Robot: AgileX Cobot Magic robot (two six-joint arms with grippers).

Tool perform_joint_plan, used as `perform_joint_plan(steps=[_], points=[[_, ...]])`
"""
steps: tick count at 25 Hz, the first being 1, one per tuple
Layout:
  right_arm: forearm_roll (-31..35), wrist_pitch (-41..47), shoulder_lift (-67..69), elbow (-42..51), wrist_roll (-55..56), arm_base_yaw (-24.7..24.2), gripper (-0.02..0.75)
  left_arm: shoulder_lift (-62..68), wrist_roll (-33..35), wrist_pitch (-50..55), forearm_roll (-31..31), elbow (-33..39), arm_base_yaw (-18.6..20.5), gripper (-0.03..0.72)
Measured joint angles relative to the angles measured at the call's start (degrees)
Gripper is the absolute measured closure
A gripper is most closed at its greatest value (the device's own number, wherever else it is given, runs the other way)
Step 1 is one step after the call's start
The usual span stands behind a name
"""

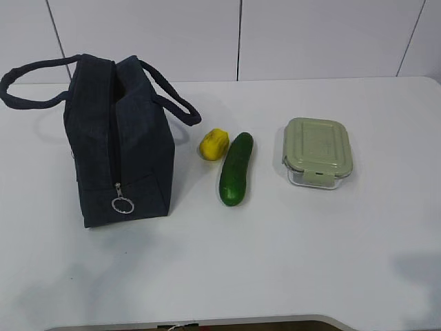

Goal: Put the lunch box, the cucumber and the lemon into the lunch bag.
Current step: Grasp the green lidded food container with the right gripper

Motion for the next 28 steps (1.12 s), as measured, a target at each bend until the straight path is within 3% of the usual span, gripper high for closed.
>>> perform_joint_plan(steps=[22, 28], points=[[0.0, -0.1, 0.0, 0.0, 0.0, 0.0, 0.457, 0.0, 0.0, 0.0, 0.0, 0.0, 0.0, 0.379], [0.0, -0.1, 0.0, 0.0, 0.0, 0.0, 0.457, 0.0, 0.0, 0.0, 0.0, 0.0, 0.0, 0.239]])
